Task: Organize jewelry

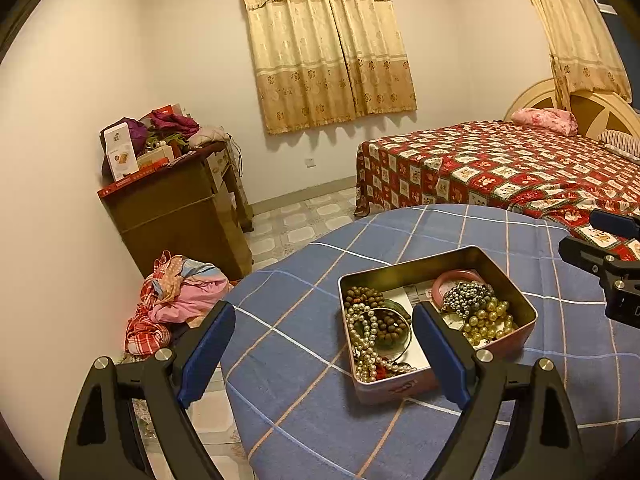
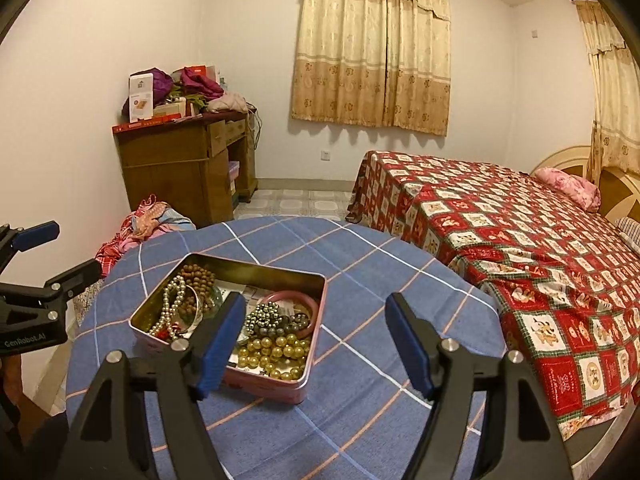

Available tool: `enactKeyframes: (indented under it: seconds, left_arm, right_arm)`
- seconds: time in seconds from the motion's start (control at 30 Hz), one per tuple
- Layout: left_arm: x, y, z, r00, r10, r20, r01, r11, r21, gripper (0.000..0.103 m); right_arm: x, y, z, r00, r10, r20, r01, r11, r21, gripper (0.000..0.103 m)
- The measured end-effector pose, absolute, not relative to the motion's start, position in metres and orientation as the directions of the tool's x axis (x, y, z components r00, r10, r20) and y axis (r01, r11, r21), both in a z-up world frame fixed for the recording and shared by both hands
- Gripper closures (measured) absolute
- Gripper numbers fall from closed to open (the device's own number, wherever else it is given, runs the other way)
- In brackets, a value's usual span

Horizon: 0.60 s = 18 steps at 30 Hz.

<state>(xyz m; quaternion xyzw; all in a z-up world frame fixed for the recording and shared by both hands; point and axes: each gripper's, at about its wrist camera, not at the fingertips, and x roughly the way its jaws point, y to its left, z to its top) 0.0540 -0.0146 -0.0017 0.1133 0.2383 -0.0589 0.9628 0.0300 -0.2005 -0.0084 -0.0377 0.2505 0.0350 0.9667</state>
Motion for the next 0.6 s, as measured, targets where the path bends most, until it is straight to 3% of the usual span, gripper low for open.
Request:
enactKeyframes:
  seconds: [0.6]
  left_arm:
    - [0.0567,-0.017,-0.0016,0.877,-0.055,-0.476,0.169,0.965,0.2,0.013]
  right_arm:
    - [0.0286,-0.1986,-0.0062,0.87,0.053,-0.49,-0.089,0.995,-0.05,0.026]
